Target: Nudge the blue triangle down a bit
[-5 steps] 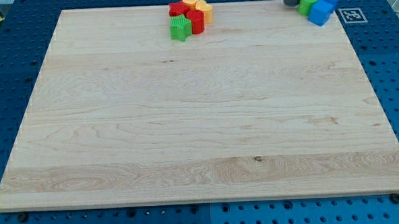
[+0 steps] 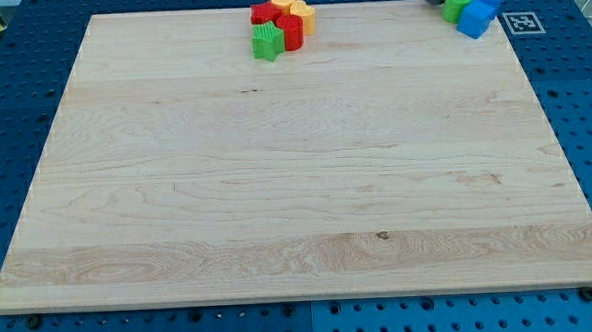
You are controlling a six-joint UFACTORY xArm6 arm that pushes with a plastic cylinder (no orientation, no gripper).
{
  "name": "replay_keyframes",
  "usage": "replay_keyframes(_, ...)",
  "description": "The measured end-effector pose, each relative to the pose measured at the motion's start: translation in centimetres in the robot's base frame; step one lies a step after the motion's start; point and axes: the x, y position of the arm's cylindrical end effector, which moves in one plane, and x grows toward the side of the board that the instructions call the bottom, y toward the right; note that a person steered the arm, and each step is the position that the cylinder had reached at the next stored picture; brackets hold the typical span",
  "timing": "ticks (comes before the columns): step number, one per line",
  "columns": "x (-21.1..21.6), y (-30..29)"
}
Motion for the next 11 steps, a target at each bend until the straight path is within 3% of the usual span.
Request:
replay_keyframes(1, 0.1, 0.9)
replay_keyframes(2, 0.9, -6.4)
replay_keyframes(3, 5.4, -12.2)
replay_keyframes(4, 14.0, -9.6)
replay_keyframes(5, 21.6, -1.8)
replay_keyframes(6, 22.1, 12.0)
replay_keyframes(8, 21.6, 12.0)
replay_keyframes(9, 17.1, 11.9)
replay_keyframes(10, 9.9, 12.0)
replay_keyframes(11, 9.9, 12.0)
